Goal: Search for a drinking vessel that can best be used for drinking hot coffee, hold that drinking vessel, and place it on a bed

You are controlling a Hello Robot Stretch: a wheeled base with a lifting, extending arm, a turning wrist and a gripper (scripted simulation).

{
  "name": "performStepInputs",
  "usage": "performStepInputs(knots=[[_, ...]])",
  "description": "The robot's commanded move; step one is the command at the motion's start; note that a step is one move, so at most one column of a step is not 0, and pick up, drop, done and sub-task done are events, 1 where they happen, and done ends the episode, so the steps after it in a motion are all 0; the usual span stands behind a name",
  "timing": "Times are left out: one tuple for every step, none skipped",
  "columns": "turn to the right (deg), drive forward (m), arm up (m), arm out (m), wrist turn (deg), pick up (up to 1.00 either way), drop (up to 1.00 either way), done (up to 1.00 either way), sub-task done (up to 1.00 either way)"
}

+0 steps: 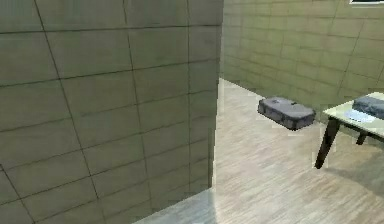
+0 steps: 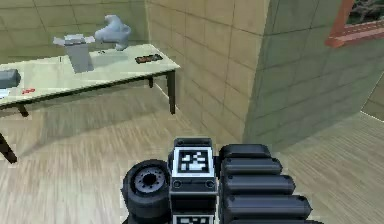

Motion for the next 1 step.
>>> performStepInputs(knots=[[33.0, 0.0, 0.0, 0.0, 0.0, 0.0, 0.0, 0.0, 0.0]])
